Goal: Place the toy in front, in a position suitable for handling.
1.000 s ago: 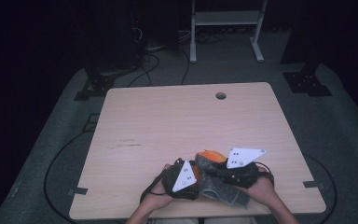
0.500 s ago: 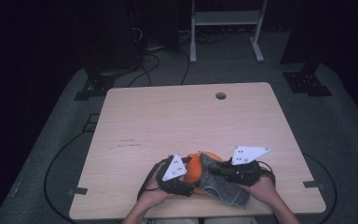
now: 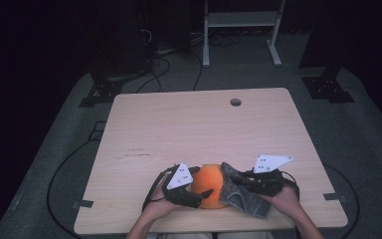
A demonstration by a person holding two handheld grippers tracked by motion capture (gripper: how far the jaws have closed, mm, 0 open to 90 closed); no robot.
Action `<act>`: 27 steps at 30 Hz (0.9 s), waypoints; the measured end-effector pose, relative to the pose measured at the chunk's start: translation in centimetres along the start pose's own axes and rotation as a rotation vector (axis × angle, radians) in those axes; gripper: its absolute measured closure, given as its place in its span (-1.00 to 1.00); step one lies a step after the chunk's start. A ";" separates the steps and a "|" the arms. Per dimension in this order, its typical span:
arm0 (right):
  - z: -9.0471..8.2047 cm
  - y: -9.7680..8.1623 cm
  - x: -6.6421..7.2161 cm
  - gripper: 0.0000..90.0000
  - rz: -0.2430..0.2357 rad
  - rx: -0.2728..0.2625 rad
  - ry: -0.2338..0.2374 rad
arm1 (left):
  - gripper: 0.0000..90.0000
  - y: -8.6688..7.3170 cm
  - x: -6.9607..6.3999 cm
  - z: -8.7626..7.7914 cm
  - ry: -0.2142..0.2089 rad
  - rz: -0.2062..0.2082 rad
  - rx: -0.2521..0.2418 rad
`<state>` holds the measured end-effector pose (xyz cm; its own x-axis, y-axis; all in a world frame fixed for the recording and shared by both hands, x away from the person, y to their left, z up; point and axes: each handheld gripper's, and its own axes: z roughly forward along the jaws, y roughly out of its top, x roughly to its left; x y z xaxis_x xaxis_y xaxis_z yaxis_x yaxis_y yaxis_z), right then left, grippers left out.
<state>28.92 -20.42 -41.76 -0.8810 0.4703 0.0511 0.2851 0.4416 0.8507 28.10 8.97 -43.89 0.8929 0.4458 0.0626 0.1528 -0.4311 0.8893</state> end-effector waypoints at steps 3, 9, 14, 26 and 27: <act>-0.2 0.1 0.2 0.78 0.003 -0.016 0.002 | -0.57 0.0 -0.2 0.1 0.006 0.018 0.007; 1.0 1.4 2.1 0.78 -0.067 -0.043 0.069 | -0.53 -0.3 0.0 -0.3 0.006 0.031 0.028; 0.0 -0.6 -0.3 0.78 0.050 -0.010 0.016 | -0.53 -0.5 0.2 -0.3 0.005 0.020 0.030; 0.3 -1.3 -1.0 0.78 0.070 0.013 0.017 | -0.52 -0.7 0.3 -0.4 0.003 0.030 0.050; 0.3 -1.3 -1.0 0.78 0.070 0.013 0.017 | -0.52 -0.7 0.3 -0.4 0.003 0.030 0.050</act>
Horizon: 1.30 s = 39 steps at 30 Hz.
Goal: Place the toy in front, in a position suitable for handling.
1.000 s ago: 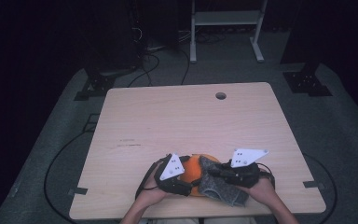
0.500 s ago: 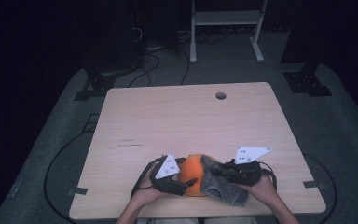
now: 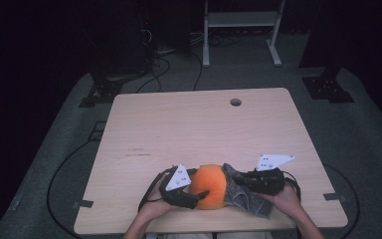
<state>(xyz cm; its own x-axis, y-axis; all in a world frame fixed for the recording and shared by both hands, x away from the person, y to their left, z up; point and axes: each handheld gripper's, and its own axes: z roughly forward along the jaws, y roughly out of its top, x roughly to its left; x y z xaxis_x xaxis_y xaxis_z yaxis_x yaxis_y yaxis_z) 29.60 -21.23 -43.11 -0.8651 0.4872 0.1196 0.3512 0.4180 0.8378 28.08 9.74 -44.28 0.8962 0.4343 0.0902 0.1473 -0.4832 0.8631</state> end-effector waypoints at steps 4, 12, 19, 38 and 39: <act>-0.3 0.1 0.2 0.78 -0.011 0.001 -0.016 | -0.51 -0.1 0.0 -0.1 0.018 0.028 0.036; 0.1 0.1 0.2 0.77 -0.007 -0.013 0.038 | -0.51 -0.3 0.2 -0.2 0.009 0.016 0.035; -0.8 0.0 -0.8 0.77 0.047 -0.065 0.054 | -0.51 -0.4 0.1 -0.2 0.008 0.012 0.022; -0.4 0.7 0.3 0.76 0.022 -0.078 0.033 | -0.54 -0.3 -0.4 0.1 0.005 0.018 0.010; -0.3 1.2 0.9 0.76 0.009 -0.099 0.053 | -0.54 -0.2 -0.5 0.3 0.005 0.025 0.011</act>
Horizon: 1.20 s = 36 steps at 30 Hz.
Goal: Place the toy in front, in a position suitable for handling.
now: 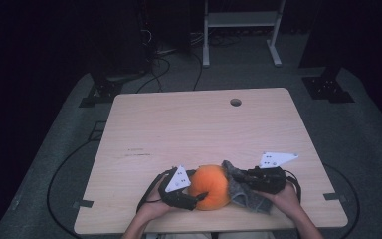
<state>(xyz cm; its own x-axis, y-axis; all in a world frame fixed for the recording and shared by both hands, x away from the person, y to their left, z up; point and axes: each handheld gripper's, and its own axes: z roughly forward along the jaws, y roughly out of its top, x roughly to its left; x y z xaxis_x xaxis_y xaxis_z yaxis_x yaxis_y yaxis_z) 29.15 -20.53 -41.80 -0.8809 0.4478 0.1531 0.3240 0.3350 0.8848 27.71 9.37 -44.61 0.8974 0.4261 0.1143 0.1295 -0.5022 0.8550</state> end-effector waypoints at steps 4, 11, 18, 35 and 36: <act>1.1 -0.2 0.1 0.77 -0.003 0.044 0.027 | -0.58 0.2 -0.3 -0.1 -0.014 0.011 -0.005; 0.2 -0.7 0.4 0.77 -0.058 0.071 0.016 | -0.95 1.0 1.0 -0.2 -0.007 -0.114 -0.013; 0.2 -0.7 0.0 0.77 -0.030 0.063 0.013 | -0.33 0.9 0.2 0.3 0.016 -0.067 -0.010; 1.1 0.6 1.5 0.78 -0.078 -0.007 -0.012 | -0.94 2.0 -0.1 1.0 0.075 -0.125 -0.038; 1.1 0.5 1.6 0.78 -0.084 -0.003 -0.009 | -0.69 1.9 -0.1 1.1 0.050 -0.116 -0.029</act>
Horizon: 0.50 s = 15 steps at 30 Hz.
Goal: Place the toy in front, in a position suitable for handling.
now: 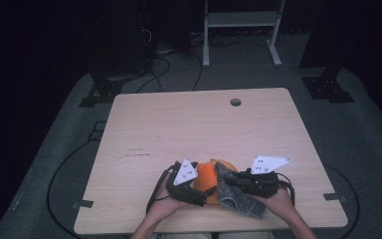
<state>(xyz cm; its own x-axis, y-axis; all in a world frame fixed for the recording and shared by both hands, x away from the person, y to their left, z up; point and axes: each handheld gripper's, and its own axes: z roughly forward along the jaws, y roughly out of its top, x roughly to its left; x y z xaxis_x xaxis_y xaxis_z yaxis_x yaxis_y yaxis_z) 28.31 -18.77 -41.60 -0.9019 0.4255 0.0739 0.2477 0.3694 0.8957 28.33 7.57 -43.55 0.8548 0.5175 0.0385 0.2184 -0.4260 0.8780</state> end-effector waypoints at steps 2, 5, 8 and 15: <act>-0.1 0.0 -0.1 0.78 -0.003 0.007 -0.002 | -0.65 -0.2 -0.2 0.0 0.005 0.027 -0.014; -0.6 -0.3 -0.7 0.77 -0.006 0.026 -0.028 | -0.53 -0.3 -0.2 -0.2 0.019 0.042 -0.006; -1.4 -1.2 -1.8 0.78 0.028 0.058 -0.068 | -0.53 -0.5 -0.1 -0.3 0.011 0.038 -0.016; -2.3 0.6 -0.6 0.78 -0.006 0.000 0.007 | -0.53 0.3 -2.3 0.1 0.036 0.173 -0.054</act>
<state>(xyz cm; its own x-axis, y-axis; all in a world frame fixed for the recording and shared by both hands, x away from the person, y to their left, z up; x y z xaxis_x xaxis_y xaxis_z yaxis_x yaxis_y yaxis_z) 28.23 -20.67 -40.07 -0.9058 0.4175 0.0717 0.2425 0.3721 0.8960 26.47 6.19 -43.45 0.8599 0.4664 0.2073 0.0430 -0.4710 0.8811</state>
